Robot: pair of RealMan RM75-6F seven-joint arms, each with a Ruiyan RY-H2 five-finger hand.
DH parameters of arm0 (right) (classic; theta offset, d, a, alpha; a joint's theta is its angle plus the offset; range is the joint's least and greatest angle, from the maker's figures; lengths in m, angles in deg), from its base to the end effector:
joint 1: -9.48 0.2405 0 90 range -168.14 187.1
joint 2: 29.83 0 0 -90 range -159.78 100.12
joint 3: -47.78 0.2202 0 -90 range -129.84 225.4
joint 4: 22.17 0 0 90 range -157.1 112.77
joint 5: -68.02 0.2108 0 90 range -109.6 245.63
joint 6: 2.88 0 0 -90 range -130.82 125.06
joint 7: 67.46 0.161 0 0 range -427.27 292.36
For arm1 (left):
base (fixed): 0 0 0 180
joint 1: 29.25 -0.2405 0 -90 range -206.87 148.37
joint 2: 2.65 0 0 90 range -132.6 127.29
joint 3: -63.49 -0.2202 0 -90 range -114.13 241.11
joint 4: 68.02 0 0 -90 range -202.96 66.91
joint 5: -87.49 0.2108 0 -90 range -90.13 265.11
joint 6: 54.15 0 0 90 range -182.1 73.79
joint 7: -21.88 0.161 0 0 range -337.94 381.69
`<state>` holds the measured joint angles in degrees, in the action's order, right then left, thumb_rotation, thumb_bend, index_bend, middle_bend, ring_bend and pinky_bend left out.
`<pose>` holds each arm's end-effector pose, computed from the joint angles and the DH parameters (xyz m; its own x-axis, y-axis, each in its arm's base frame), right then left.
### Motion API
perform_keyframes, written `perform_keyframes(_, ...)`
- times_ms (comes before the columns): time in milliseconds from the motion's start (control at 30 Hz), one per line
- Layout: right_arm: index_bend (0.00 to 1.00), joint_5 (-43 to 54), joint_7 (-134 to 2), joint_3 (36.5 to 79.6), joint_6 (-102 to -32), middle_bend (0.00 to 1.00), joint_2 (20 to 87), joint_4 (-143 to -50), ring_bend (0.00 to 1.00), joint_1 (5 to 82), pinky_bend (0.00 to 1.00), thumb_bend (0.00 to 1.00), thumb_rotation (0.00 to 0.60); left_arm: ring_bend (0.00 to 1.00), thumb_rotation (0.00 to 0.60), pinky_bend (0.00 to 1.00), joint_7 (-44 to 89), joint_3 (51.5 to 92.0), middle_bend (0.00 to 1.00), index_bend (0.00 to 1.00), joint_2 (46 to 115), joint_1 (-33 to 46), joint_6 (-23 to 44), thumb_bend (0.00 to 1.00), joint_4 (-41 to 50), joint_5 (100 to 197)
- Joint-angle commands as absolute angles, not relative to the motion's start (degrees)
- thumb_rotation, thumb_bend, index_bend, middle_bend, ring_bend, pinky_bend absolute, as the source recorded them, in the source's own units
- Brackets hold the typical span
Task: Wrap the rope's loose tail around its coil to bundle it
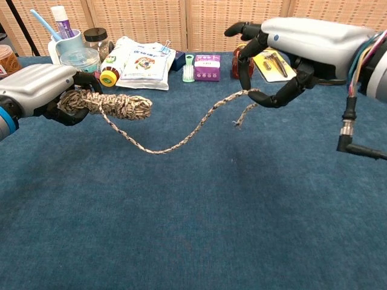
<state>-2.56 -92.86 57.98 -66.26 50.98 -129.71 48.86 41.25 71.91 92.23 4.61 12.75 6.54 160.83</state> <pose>-0.0526 -0.2812 0.0169 0.3574 -0.1793 0.9166 -0.8307 -0.5097 0.2242 -0.1614 0.3219 -0.0164 0.4850 0.0727 0.8715 0.8447 -0.2970 -0.4453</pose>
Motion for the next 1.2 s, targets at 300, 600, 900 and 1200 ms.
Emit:
perform_keyframes(300, 0.71, 2.1, -93.1, 65.7, -66.7, 0.00, 47.1, -136.7, 0.00, 52.1, 0.00, 0.62, 0.600, 0.57, 0.600, 0.72, 36.5, 69.9, 0.49, 0.60, 92.8, 8.1, 10.0, 0.63, 2.7, 167.8)
perform_keyframes(600, 0.71, 7.9, -97.5, 73.0, -69.0, 0.00, 49.3, -128.7, 0.00, 57.8, 0.00, 0.62, 0.600, 0.57, 0.600, 0.72, 32.7, 67.4, 0.49, 0.60, 88.8, 8.4, 7.7, 0.63, 6.2, 170.5)
perform_keyframes(900, 0.71, 14.9, -99.5, 75.6, -69.0, 0.00, 50.5, -123.1, 0.00, 61.8, 0.00, 0.62, 0.600, 0.57, 0.600, 0.72, 26.0, 65.8, 0.49, 0.60, 86.1, 9.1, 4.2, 0.63, 8.6, 171.8)
perform_keyframes(1200, 0.71, 15.6, -93.2, 74.1, -67.4, 0.00, 55.0, -111.1, 0.00, 62.9, 0.00, 0.62, 0.600, 0.57, 0.600, 0.72, 14.5, 64.0, 0.49, 0.61, 82.0, 10.1, 2.3, 0.65, 12.3, 175.1)
